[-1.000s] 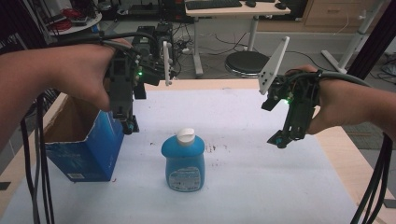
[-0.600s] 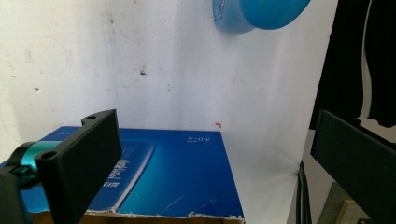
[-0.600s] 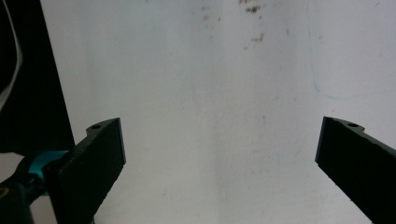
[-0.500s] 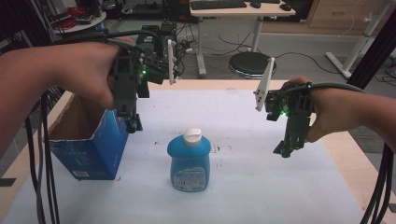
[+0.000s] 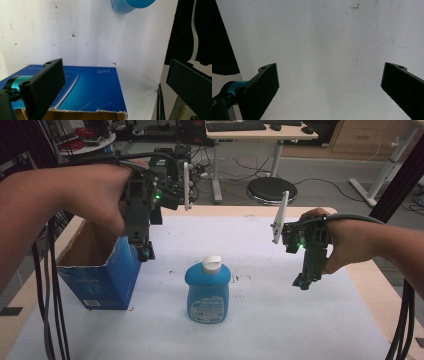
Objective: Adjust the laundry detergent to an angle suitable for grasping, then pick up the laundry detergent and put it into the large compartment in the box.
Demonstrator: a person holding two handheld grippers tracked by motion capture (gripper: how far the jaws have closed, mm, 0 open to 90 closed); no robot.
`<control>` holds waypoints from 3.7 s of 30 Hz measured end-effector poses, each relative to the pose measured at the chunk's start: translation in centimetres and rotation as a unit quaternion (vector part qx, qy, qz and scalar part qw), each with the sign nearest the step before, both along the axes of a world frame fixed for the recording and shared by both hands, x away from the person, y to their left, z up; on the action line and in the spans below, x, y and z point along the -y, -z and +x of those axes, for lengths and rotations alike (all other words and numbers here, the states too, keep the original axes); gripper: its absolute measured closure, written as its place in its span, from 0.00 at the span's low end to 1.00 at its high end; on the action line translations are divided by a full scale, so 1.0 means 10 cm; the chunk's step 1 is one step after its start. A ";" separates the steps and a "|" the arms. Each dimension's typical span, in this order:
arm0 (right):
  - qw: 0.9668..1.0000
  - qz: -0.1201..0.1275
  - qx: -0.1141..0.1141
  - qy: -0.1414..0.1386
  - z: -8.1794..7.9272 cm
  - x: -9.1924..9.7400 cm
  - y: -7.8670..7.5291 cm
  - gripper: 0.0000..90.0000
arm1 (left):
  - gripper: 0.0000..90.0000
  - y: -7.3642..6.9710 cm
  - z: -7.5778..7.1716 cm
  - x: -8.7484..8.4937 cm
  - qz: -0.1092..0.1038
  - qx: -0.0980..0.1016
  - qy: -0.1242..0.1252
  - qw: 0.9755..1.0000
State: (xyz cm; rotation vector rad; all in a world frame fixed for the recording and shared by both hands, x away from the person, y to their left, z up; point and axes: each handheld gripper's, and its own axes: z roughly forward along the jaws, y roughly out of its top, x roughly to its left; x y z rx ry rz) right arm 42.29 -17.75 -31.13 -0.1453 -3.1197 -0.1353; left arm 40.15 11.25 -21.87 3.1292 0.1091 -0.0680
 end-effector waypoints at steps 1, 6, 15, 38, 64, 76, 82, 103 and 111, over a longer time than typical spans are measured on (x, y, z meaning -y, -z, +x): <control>1.000 0.001 0.003 0.000 0.00 0.00 0.00 0.01 | 0.02 -0.01 -0.01 0.00 0.001 0.001 0.000 1.000; 1.000 0.002 0.004 0.002 -0.01 0.01 -0.02 0.01 | 0.02 -0.01 0.01 0.01 -0.001 -0.001 0.002 1.000; 1.000 0.006 0.004 -0.002 0.00 0.05 -0.05 0.01 | 0.02 -0.01 -0.02 0.02 0.003 -0.003 -0.004 1.000; 1.000 0.009 0.015 -0.007 0.03 0.01 -0.06 0.01 | 0.02 -0.02 -0.03 0.05 0.001 0.003 -0.008 1.000; 1.000 0.005 0.020 0.004 -0.01 0.08 -0.10 0.01 | 0.02 -0.03 -0.15 0.07 -0.017 0.008 0.004 1.000; 1.000 0.006 0.028 0.003 -0.04 0.10 -0.13 0.01 | 0.02 -0.08 -0.26 0.12 -0.060 0.012 -0.011 0.998; 1.000 0.006 0.029 0.003 -0.03 0.12 -0.13 0.01 | 0.02 -0.01 -0.33 0.24 -0.078 0.009 0.000 0.997; 1.000 0.007 0.028 0.002 -0.02 0.10 -0.11 0.01 | 0.02 0.25 -0.36 0.53 -0.088 0.003 0.013 0.996; 1.000 0.008 0.029 0.002 -0.02 0.10 -0.12 0.01 | 0.02 0.38 -0.34 0.60 -0.102 0.009 0.007 0.995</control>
